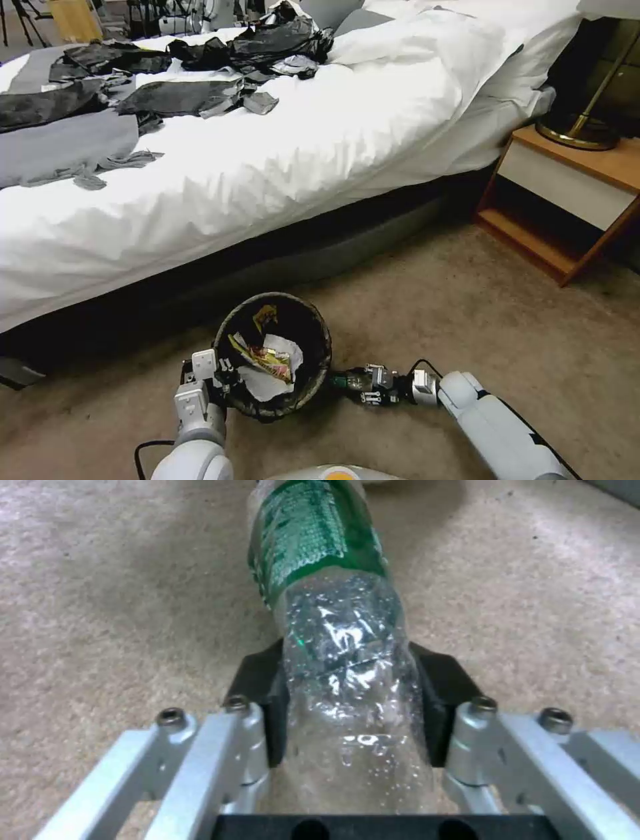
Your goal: Pick up the trash bin, then pick up the garbage from the floor and place it into the trash bin.
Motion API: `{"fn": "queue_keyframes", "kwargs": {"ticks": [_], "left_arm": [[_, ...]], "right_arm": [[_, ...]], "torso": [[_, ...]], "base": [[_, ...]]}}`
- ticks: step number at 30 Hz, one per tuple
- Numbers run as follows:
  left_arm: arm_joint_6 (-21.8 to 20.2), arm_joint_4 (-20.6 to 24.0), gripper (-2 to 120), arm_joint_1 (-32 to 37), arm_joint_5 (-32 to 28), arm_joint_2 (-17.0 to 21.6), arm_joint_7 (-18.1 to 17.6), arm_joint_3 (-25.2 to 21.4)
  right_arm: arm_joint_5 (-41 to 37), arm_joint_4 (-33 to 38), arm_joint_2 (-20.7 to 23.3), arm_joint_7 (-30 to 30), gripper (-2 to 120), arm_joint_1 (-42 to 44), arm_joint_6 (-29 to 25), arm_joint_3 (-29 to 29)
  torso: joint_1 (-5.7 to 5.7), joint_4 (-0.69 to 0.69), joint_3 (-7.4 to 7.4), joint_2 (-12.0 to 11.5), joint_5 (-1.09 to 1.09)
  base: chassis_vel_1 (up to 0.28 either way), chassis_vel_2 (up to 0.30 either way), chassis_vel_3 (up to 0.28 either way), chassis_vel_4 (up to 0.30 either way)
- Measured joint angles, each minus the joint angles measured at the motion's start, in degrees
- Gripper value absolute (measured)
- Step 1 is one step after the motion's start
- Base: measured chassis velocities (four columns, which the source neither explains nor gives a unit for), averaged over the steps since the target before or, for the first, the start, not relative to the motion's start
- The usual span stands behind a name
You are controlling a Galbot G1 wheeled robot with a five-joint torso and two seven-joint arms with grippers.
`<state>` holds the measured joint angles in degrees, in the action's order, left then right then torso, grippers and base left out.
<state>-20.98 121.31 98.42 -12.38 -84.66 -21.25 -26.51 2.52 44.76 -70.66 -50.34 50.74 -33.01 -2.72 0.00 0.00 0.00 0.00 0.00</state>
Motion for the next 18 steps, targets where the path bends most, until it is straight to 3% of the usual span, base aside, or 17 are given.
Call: {"fn": "queue_keyframes", "kwargs": {"ticks": [5, 16, 18], "left_arm": [[0.0, -0.2, 0, -0.2, 0.0, 0.1, 0.0, 0.1], [-0.2, -0.5, 0, -1.0, -0.5, 0.6, 0.0, -0.1], [-0.4, -0.4, 0, -1.1, -0.9, 0.9, 0.0, -0.4]], "right_arm": [[-2.0, 1.3, 1.1, 1.2, 23, 1.3, -0.2, -0.5], [-6.1, 4.8, 2.7, 2.3, 23, 5.6, -1.5, -3.5], [-10.6, 6.7, 3.3, 4.3, 23, 8.6, -2.6, -5.7]], "torso": [[0.0, 0.0, 0.0, 0.0, 0.0], [0.0, 0.0, 0.0, 0.0, 0.0], [0.0, 0.0, 0.0, 0.0, 0.0]], "base": [[0.0, 0.0, 0.0, 0.0], [0.0, 0.0, 0.0, 0.0], [0.0, 0.0, 0.0, 0.0]]}}
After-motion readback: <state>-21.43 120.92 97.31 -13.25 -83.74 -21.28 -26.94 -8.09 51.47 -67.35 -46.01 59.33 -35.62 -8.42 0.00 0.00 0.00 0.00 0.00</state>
